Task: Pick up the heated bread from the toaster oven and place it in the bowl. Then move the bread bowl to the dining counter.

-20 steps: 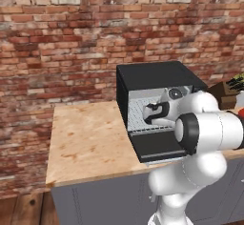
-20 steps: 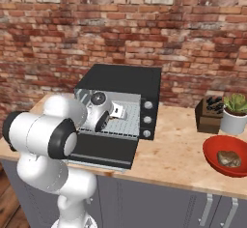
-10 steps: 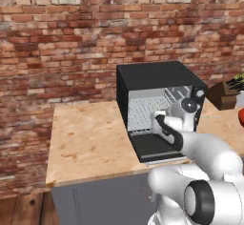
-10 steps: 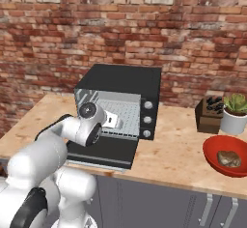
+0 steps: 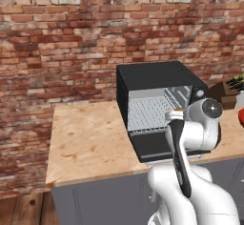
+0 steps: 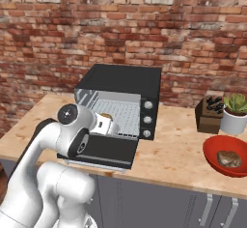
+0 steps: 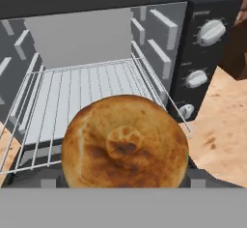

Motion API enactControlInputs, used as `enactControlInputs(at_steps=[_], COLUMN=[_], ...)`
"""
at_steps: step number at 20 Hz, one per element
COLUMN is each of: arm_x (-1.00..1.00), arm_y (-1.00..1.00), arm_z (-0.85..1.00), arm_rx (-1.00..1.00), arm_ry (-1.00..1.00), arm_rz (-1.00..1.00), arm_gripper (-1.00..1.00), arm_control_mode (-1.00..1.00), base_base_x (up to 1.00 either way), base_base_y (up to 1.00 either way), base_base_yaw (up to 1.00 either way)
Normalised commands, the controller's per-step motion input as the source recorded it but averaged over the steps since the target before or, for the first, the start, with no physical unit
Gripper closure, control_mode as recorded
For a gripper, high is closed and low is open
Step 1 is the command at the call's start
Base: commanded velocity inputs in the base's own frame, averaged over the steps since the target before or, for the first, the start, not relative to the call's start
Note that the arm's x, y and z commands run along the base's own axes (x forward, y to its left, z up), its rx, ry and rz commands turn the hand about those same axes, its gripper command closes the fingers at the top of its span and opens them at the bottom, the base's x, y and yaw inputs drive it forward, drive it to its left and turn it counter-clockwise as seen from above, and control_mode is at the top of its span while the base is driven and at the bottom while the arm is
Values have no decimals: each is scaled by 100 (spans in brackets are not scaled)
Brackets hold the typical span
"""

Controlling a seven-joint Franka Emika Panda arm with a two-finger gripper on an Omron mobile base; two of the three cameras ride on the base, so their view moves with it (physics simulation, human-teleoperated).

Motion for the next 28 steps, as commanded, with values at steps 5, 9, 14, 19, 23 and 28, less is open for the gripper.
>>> enactControlInputs(at_steps=[5,9,14,19,23,28], arm_x=[-100,-98,-76,-26,0,14], arm_y=[-76,-98,-100,-100,-100,-85], arm_z=[65,54,26,2,0,0], arm_rx=[1,4,11,19,23,10], arm_ry=[0,0,0,3,8,9], arm_rz=[-25,-22,-16,-8,-1,-1], arm_gripper=[100,100,100,100,100,100], arm_control_mode=[-100,-100,-100,-100,-100,-100], base_base_x=[0,0,0,0,0,0], base_base_y=[0,0,0,0,0,0], base_base_yaw=[0,0,0,0,0,0])
